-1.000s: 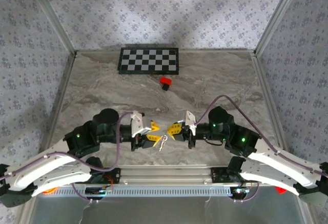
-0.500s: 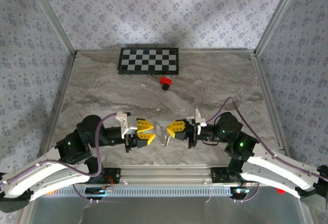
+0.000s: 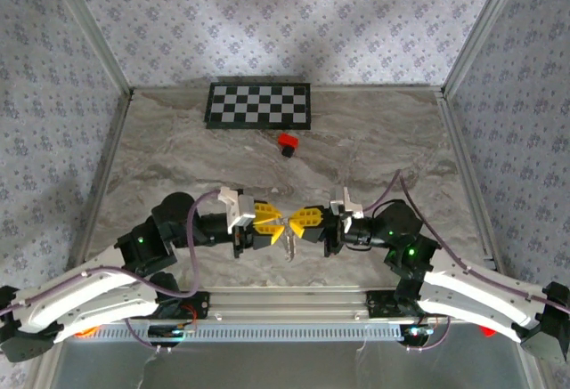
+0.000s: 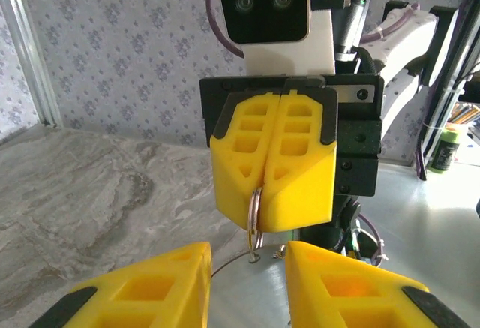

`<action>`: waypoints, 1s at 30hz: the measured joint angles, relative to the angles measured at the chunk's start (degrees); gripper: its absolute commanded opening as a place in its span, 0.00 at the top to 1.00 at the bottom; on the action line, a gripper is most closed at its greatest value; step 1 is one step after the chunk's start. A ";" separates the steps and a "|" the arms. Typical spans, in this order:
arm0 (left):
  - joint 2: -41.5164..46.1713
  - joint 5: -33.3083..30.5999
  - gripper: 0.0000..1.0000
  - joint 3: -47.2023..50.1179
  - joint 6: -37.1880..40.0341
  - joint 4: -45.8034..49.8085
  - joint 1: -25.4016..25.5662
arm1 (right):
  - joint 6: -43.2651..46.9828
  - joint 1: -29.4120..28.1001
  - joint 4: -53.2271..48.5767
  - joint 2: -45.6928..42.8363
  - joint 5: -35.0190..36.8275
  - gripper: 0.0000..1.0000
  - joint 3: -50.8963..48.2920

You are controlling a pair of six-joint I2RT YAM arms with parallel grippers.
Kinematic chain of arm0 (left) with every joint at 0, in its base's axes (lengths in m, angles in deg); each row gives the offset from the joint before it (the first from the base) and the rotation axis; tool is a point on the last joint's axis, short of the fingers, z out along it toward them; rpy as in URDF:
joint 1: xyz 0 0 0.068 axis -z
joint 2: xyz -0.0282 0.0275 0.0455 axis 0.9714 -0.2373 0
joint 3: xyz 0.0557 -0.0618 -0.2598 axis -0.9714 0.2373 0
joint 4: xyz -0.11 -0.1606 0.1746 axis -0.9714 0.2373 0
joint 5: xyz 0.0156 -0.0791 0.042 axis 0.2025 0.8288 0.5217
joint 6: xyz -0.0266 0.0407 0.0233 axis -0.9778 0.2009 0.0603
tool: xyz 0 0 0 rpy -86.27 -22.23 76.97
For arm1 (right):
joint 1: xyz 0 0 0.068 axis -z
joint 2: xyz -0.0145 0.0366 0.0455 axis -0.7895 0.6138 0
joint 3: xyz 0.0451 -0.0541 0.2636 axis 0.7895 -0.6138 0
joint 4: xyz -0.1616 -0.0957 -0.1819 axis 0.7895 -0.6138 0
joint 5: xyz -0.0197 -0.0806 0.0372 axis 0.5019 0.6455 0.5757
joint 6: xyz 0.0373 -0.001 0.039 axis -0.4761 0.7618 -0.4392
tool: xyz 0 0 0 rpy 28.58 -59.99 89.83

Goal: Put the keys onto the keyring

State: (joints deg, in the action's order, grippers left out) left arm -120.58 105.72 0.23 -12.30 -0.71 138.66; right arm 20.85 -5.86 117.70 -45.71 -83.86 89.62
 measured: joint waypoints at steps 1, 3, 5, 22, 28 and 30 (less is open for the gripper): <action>-0.39 0.17 0.74 -0.04 0.02 -0.24 0.00 | -0.22 0.00 0.68 0.04 -0.02 1.00 -0.31; -0.70 0.39 0.77 -0.04 0.04 -0.55 0.00 | -0.59 0.15 1.81 0.07 -0.02 1.00 -0.87; -0.87 0.59 0.79 -0.04 -0.02 -0.92 0.00 | -0.94 0.15 2.69 0.15 -0.02 1.00 -1.18; -1.33 1.66 1.00 -0.22 0.39 -1.53 0.00 | -1.68 0.22 4.09 -0.46 0.02 1.00 -2.73; -3.10 0.39 1.00 -3.87 3.76 5.81 0.31 | 2.75 -0.04 -9.09 -3.74 0.98 0.61 0.63; -3.87 -0.63 1.00 -5.90 5.35 8.90 0.31 | 5.42 -0.39 -15.56 -5.01 1.95 0.59 3.10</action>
State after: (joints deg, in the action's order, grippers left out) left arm -124.45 105.08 -5.67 -6.95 8.18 138.97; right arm 26.27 -6.25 102.14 -50.71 -81.91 92.73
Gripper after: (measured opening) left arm 0.047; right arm 0.389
